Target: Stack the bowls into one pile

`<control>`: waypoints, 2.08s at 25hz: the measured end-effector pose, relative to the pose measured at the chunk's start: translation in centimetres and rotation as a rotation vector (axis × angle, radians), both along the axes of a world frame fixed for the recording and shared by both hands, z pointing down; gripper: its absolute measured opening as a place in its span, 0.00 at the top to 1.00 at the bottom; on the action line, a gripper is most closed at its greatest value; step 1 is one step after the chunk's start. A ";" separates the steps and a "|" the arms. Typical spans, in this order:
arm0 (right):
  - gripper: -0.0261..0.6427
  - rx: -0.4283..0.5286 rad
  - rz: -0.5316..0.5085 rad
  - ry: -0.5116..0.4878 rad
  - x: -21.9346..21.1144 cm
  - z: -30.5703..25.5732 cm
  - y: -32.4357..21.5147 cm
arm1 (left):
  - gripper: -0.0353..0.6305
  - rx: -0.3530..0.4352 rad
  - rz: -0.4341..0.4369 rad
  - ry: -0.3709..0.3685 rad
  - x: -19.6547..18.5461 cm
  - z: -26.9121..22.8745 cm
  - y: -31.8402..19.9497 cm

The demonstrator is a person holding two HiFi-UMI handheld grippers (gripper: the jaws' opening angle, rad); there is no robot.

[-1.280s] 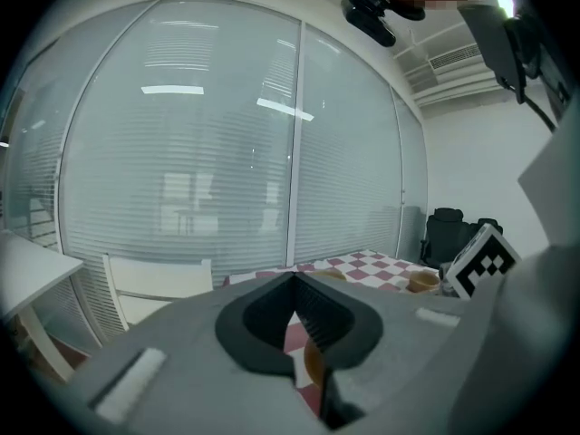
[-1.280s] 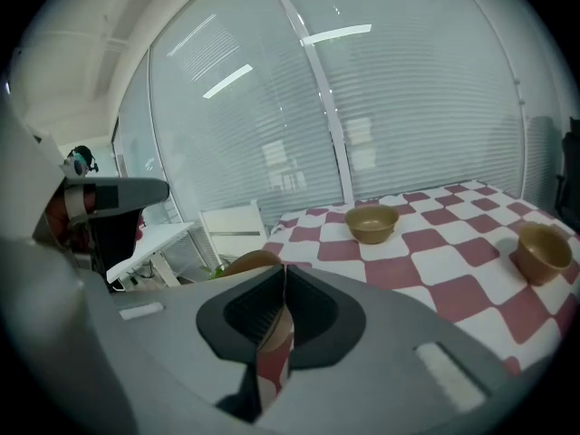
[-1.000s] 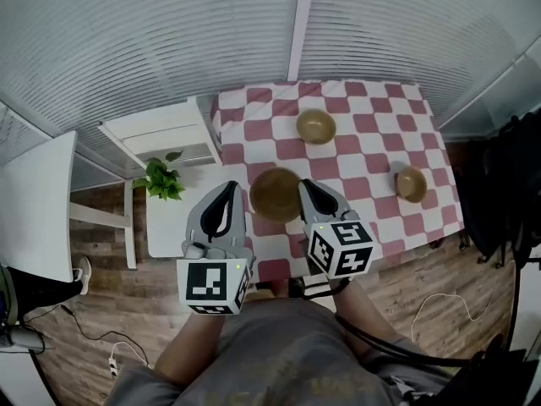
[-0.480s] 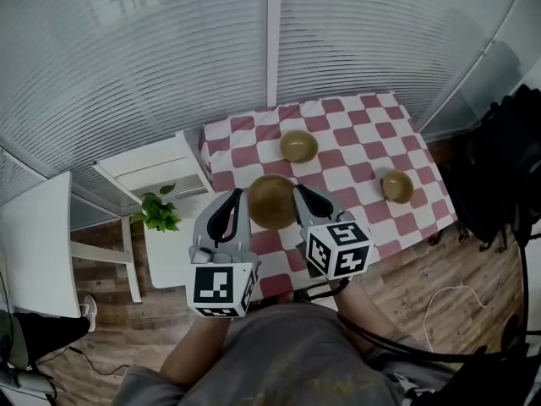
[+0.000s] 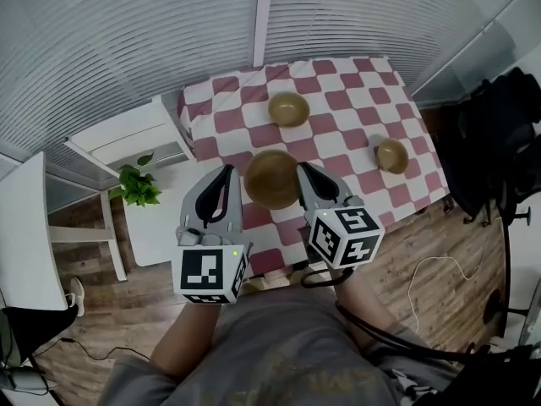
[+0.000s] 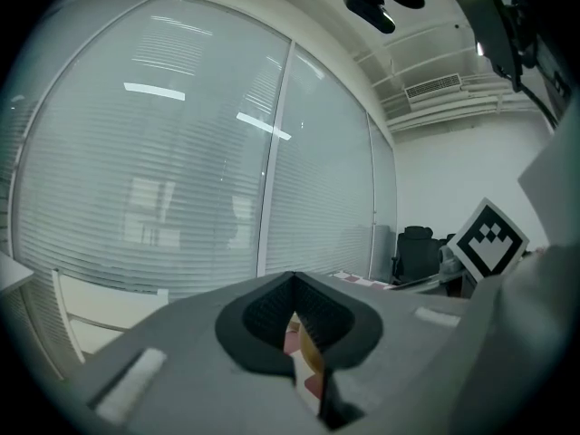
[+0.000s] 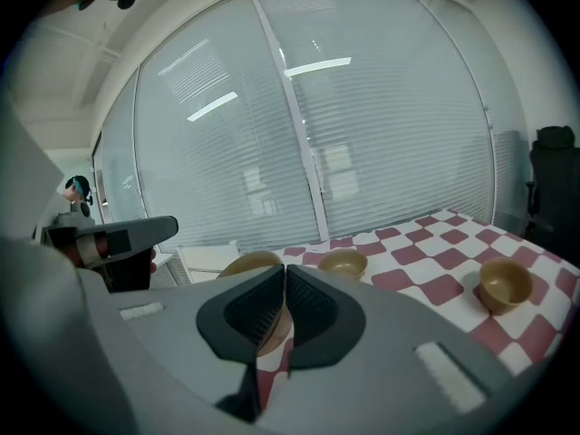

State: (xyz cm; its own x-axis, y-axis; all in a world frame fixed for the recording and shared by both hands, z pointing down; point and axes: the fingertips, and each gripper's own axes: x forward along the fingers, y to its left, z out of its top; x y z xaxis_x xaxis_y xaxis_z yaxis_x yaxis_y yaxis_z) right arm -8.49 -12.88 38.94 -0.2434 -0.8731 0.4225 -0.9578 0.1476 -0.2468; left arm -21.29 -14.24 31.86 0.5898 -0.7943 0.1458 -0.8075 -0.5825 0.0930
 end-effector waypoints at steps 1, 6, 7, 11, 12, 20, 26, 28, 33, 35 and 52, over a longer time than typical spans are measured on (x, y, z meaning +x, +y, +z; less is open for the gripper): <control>0.91 0.001 0.007 -0.003 0.3 0.0 0.1 | 0.95 0.004 0.007 -0.002 0.3 -0.1 0.1; 0.91 0.018 0.019 -0.010 2.1 -0.4 0.8 | 0.95 0.030 0.024 -0.018 2.5 -0.9 0.6; 0.91 0.023 0.021 -0.014 2.7 -0.4 0.9 | 0.95 0.035 0.024 -0.022 3.1 -0.9 0.7; 0.91 0.034 0.031 -0.039 5.8 -0.2 1.5 | 0.95 0.041 0.029 -0.046 6.2 -0.9 1.5; 0.91 0.035 0.031 -0.044 6.8 -0.2 1.6 | 0.95 0.040 0.028 -0.052 7.1 -0.9 1.6; 0.91 0.065 -0.018 -0.073 14.4 -1.5 1.1 | 0.95 0.059 0.015 -0.078 16.3 -2.0 2.2; 0.91 0.096 -0.054 -0.069 20.6 -2.6 0.7 | 0.95 0.086 -0.015 -0.074 22.6 -3.0 2.5; 0.91 0.099 -0.061 -0.068 22.6 -2.8 0.7 | 0.95 0.091 -0.029 -0.071 24.3 -3.4 2.7; 0.91 0.118 -0.044 -0.067 26.8 -3.5 0.5 | 0.95 0.102 -0.039 -0.080 27.3 -3.7 3.4; 0.91 0.120 -0.028 -0.077 27.7 -3.6 0.6 | 0.95 0.095 -0.040 -0.091 27.6 -3.6 3.5; 0.91 0.007 0.174 -0.087 34.4 1.2 1.8 | 0.95 -0.001 0.159 -0.124 34.3 -0.1 0.9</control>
